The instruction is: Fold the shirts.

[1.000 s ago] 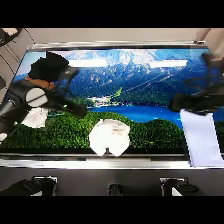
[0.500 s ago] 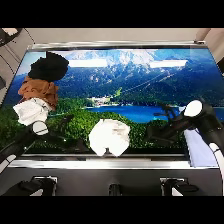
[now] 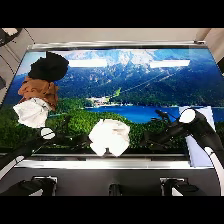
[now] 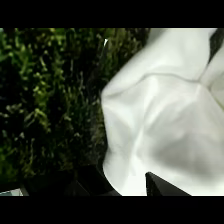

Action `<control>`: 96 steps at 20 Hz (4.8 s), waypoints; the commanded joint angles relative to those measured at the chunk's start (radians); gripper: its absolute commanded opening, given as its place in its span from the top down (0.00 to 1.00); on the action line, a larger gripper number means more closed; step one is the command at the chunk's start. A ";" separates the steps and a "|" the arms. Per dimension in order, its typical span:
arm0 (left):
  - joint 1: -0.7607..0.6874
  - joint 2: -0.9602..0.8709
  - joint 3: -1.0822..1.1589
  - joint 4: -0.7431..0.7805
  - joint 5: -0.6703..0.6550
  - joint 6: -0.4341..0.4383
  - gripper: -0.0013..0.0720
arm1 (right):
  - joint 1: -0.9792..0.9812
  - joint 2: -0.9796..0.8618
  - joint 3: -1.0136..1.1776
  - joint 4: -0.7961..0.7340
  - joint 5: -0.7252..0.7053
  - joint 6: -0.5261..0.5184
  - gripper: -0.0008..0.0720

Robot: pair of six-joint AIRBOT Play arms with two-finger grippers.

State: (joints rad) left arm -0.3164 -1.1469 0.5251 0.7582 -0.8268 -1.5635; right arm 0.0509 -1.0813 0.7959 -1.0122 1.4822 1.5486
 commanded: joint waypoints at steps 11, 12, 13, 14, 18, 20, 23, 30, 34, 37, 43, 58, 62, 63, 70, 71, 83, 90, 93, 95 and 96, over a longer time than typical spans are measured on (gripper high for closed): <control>-0.060 -0.115 -0.003 -0.044 0.083 0.011 0.95 | 0.273 -0.071 -0.040 0.072 -0.235 0.007 0.00; -0.060 -0.115 -0.003 -0.044 0.074 0.019 0.94 | 0.296 -0.102 -0.048 0.114 -0.261 -0.019 0.01; -0.060 -0.114 -0.003 -0.044 0.064 0.021 0.94 | 0.322 -0.136 -0.049 0.151 -0.293 -0.056 0.01; -0.060 -0.113 -0.003 -0.044 0.058 0.034 0.94 | 0.344 -0.164 -0.049 0.169 -0.331 -0.068 0.01; -0.059 -0.107 0.003 -0.044 0.049 0.046 0.95 | 0.386 -0.245 -0.049 0.163 -0.489 -0.033 0.24; -0.059 -0.107 0.013 -0.043 0.049 0.047 0.94 | 0.384 -0.251 -0.048 0.151 -0.509 0.002 0.92; -0.058 -0.097 0.060 -0.043 0.049 0.088 0.95 | 0.384 -0.214 -0.023 0.123 -0.504 -0.020 0.92; 0.077 0.234 0.457 0.229 0.050 0.123 0.95 | 0.384 0.143 0.301 -0.705 -0.391 0.182 0.92; 0.279 0.424 0.776 0.234 0.107 0.026 0.95 | 0.384 0.353 0.578 -0.918 -0.417 0.203 0.92; 0.378 0.518 0.933 0.233 0.146 -0.019 0.95 | 0.384 0.462 0.719 -0.924 -0.431 0.296 0.92; 0.390 0.592 0.988 0.299 0.014 -0.019 0.95 | 0.384 0.538 0.740 -0.860 -0.237 0.311 0.92; 0.390 0.660 0.985 0.459 -0.365 -0.086 0.95 | 0.384 0.595 0.782 -0.884 0.015 0.290 0.92; 0.390 0.570 0.866 0.458 -0.468 -0.087 0.95 | 0.384 0.453 0.768 -1.085 0.121 0.325 0.92; 0.390 0.530 0.798 0.457 -0.479 -0.087 0.95 | 0.383 0.389 0.743 -1.097 0.095 0.320 0.92; 0.390 0.113 0.531 0.372 -0.233 -0.021 0.95 | 0.057 -0.145 0.571 -0.395 -0.487 0.287 0.92; 0.390 0.034 0.550 0.319 -0.183 0.003 0.95 | 0.010 -0.201 0.571 -0.270 -0.573 0.243 0.92; 0.397 -0.567 0.856 -0.107 0.006 0.076 0.05 | -0.072 -0.583 0.579 0.119 -0.839 0.169 0.17; 0.603 -0.491 0.932 0.278 -0.413 0.028 0.25 | -0.396 -0.455 0.657 0.079 -0.272 -0.060 0.20; 0.595 -0.497 0.872 0.272 -0.391 0.026 0.44 | -0.447 -0.456 0.637 0.004 -0.119 -0.061 0.22; 0.554 -0.510 0.817 0.259 -0.307 0.026 0.44 | -0.436 -0.456 0.634 -0.030 -0.084 -0.062 0.22; 0.531 -0.523 0.797 0.251 -0.270 0.026 0.43 | -0.428 -0.456 0.634 -0.029 -0.082 -0.061 0.22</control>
State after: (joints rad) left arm 0.2462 -1.6543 1.3758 0.9924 -1.1568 -1.5269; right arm -0.3622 -1.5414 1.4330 -0.9985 1.2861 1.5017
